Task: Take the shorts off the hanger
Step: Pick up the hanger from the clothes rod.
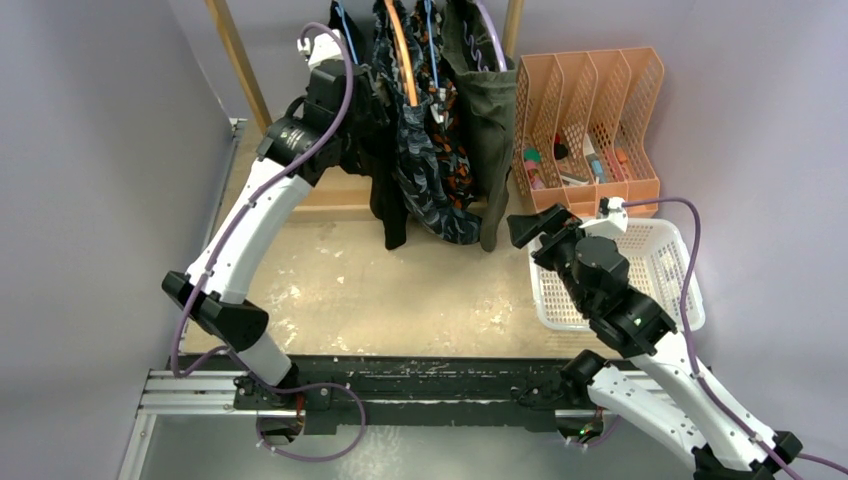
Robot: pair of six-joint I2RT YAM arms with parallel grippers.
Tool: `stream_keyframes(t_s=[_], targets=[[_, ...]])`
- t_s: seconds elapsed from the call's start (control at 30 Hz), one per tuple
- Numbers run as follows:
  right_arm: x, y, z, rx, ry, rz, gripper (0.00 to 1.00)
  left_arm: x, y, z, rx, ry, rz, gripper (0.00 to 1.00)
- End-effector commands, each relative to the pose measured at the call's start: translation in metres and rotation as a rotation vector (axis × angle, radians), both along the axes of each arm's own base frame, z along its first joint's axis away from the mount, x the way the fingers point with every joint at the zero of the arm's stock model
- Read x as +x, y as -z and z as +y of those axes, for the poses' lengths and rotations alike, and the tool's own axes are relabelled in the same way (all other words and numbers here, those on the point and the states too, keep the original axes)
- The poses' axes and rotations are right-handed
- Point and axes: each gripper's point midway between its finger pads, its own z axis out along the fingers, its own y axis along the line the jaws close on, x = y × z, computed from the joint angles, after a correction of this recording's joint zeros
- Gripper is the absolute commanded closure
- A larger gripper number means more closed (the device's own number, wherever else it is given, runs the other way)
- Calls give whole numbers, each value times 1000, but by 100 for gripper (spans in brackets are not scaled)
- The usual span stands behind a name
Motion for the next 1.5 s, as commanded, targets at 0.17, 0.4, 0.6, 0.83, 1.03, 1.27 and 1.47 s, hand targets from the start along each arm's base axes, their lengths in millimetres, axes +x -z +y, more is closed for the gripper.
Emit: stream_keyframes(t_s=[0.17, 0.4, 0.6, 0.83, 1.03, 1.27, 1.47], targets=[[1, 2, -10, 28, 72, 14, 1, 8, -32, 12, 76, -38, -99, 52], [0, 18, -29, -4, 171, 56, 2, 17, -25, 19, 185, -57, -89, 53], [1, 17, -27, -17, 157, 57, 2, 20, -27, 16, 188, -44, -109, 52], [0, 18, -25, -17, 147, 64, 2, 23, -23, 14, 175, -51, -102, 68], [5, 4, -33, -103, 166, 37, 4, 18, -25, 23, 186, -82, -105, 71], [11, 3, -33, -236, 140, 48, 2, 17, -30, 25, 193, -77, -127, 76], [9, -1, -26, -260, 85, 53, 1, 21, -27, 19, 190, -54, -117, 62]])
